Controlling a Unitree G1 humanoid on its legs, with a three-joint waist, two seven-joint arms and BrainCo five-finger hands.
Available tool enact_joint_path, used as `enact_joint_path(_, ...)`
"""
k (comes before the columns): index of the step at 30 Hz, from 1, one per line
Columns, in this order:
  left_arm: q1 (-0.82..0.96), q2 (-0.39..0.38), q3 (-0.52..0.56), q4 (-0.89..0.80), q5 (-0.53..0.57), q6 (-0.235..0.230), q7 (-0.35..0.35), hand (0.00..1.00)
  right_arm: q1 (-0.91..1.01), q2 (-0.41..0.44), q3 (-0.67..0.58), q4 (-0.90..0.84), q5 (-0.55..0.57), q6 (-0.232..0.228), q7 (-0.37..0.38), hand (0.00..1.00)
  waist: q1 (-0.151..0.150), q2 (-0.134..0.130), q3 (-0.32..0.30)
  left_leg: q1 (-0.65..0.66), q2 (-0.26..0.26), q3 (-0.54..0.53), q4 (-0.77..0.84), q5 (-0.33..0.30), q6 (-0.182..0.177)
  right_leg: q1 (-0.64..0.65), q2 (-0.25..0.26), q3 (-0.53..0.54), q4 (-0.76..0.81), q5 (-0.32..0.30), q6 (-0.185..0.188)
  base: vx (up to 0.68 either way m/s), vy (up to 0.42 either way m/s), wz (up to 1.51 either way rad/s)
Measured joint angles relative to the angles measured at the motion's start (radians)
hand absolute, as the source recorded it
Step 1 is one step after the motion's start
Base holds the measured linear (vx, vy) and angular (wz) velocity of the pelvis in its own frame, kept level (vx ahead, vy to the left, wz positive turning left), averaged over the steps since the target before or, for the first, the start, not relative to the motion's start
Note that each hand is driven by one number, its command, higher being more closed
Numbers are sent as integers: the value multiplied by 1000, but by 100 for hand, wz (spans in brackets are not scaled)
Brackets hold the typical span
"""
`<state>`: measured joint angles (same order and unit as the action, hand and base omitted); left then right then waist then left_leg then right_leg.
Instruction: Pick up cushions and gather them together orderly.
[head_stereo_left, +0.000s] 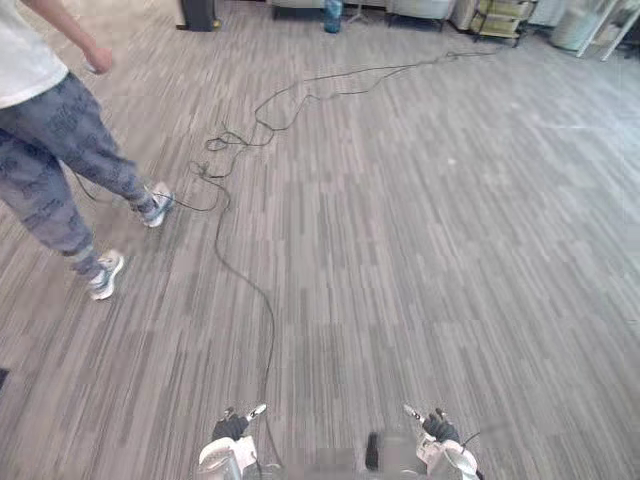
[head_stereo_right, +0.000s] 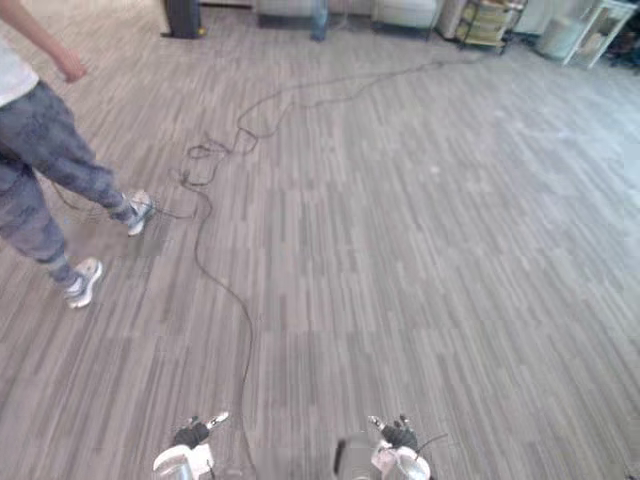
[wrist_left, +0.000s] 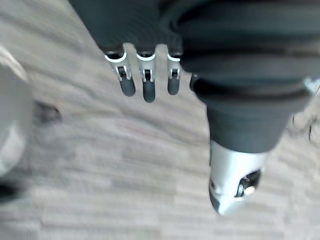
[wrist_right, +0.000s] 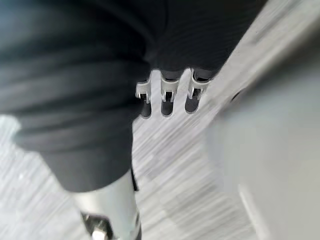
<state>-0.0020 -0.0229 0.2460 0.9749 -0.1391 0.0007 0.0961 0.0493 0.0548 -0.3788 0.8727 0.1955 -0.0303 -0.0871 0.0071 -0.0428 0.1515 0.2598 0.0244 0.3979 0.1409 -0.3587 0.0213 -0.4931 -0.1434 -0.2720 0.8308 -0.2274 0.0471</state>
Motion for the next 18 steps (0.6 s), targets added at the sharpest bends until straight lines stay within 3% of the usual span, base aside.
enact_joint_path(2,-14,-1,-9,6,0,5,0,0,-8,-12,0,13,0,2,-1,0,-16,8,4,35,3,-23,-22,0,0,-13,36,-19,-196,50,-21,579,-45,52)
enact_joint_path(3,-27,5,-41,13,2,4,-3,0,-3,-19,-11,49,0,2,-2,0,-30,-2,10,75,-11,-112,-29,1,1,3,68,3,-441,151,-37,658,-121,80)
enact_joint_path(4,-27,3,-40,15,2,4,-3,0,-3,-22,-12,52,1,2,-3,0,-32,-1,15,94,-13,-141,-28,0,1,9,80,25,-455,226,-85,839,-183,67)
enact_joint_path(5,-27,-17,-30,19,2,6,-2,0,-12,-43,-13,53,-1,3,-2,0,-40,42,21,118,23,-193,-8,6,-6,22,100,16,-405,230,-129,833,-213,21)
enact_joint_path(6,-23,-29,-16,18,6,5,-3,0,-22,-54,-13,47,-3,2,-2,0,-33,81,25,91,56,-226,78,50,-58,25,115,2,-354,165,-148,688,-168,10)
enact_joint_path(8,-23,-31,-11,17,17,6,-3,0,-33,-57,-16,44,-9,4,-1,0,-26,98,32,37,70,-256,228,122,-74,52,128,2,-334,113,-150,635,-157,-2)
enact_joint_path(9,-22,-33,3,16,20,7,-3,0,-33,-60,-13,44,-10,4,-2,0,-25,109,38,-36,88,-282,407,218,-110,100,139,3,-357,85,-151,720,-156,-7)
enact_joint_path(10,-10,-34,14,6,18,6,-4,0,-31,-63,-7,45,-10,4,-4,0,-18,119,45,-150,121,-314,652,335,-192,181,161,11,-411,69,-157,689,-83,-15)
enact_joint_path(11,-6,-34,30,-12,12,5,-9,0,-31,-59,3,47,-9,6,-6,0,-11,112,58,-248,158,-292,845,303,-183,281,182,23,-465,49,-162,686,-53,-19)
enact_joint_path(12,-5,-34,34,-21,6,4,-12,0,-31,-56,19,48,-8,7,-7,0,-5,103,66,-286,171,-278,905,271,-158,335,188,32,-494,40,-164,786,-43,-23)
enact_joint_path(13,1,-28,33,-54,-4,2,-14,0,-30,-47,54,49,-6,12,-8,0,7,79,75,-365,188,-242,951,204,-107,438,189,55,-555,21,-162,750,-46,-32)
enact_joint_path(14,4,-26,32,-87,-14,-6,-15,0,-32,-33,76,49,1,14,-10,0,21,63,69,-462,204,-195,916,147,-83,521,186,76,-608,6,-152,572,-16,-36)
enact_joint_path(15,4,-26,31,-96,-16,-9,-15,0,-32,-29,81,49,1,14,-11,0,27,61,68,-486,207,-183,892,133,-80,540,185,85,-620,2,-147,554,29,-58)
enact_joint_path(16,5,-31,32,-115,-22,-14,-15,0,-35,-18,87,49,1,15,-11,0,41,54,66,-549,210,-153,776,102,-66,601,175,112,-648,-8,-133,607,101,-69)
enact_joint_path(18,10,-38,32,-132,-23,-18,-14,0,-37,-1,87,49,0,18,-12,0,56,48,67,-597,167,-162,513,105,-67,675,137,153,-680,-32,-102,687,194,-90)
